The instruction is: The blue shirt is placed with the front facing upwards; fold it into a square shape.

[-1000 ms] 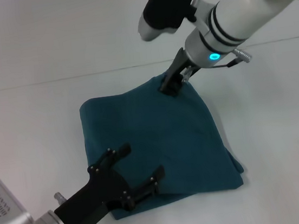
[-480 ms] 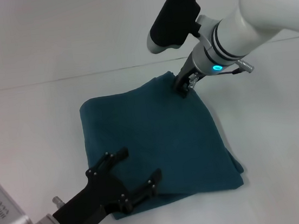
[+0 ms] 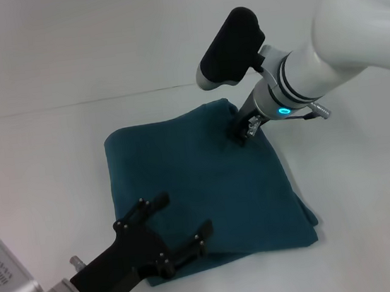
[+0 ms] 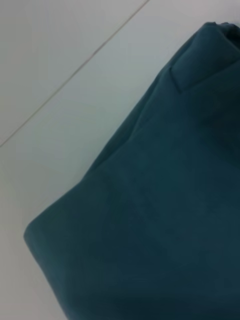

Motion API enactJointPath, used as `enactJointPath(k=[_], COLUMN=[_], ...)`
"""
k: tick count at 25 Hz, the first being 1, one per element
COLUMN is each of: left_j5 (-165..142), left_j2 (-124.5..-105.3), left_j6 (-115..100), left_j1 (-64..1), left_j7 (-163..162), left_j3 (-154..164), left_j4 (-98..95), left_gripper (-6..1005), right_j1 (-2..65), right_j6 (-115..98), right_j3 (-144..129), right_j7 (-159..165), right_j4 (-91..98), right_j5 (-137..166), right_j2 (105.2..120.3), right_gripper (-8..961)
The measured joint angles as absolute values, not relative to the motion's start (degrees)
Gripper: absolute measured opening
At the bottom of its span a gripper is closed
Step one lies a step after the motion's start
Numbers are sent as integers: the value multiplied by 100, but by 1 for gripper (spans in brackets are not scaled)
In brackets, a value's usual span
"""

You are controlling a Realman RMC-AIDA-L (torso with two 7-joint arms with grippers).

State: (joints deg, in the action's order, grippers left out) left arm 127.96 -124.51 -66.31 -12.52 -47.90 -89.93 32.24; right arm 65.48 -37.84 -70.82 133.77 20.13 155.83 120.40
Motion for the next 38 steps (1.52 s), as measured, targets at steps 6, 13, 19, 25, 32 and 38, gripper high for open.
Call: enactJointPath(k=[6,13,19,25,32,38], left_j5=[12793,12706,12465,12396,12530,12732], left_j2=[-12427,-12410,-12436,-12440,-12454,-12442], left_j6=[-6715,-6752,-6587,-6018,-5674,-5591], left_j1=[-1172,-843,-456,-327,-407,-892], left_j7=[-4790,-4540,-4475,-4453,-4605,-4772], left_j3=[-9023,-9018,-8995,-8851,-8754,-8745], left_j4=[3230,3374,3904,3960,4162,3913], left_gripper=[934,934,934,934,934,934], right_j1=[5806,5644,5287,4693,4499,3926], right_j6=[-4466,-4364,-4544,-4704,-4896,-4528], right_j3=[-7211,-7811,-7603,-7451,-7036,-6613], right_j7=[13403,13423,13408,13382,13154,11724], right_j4=[3614,3916,4900,6001,6135,5876], right_j5=[15018,14598,14541,14315,13797,12246], right_j2=[12036,12034,11980,11979,11962,11955], right_gripper=[73,58,59,60,62,64])
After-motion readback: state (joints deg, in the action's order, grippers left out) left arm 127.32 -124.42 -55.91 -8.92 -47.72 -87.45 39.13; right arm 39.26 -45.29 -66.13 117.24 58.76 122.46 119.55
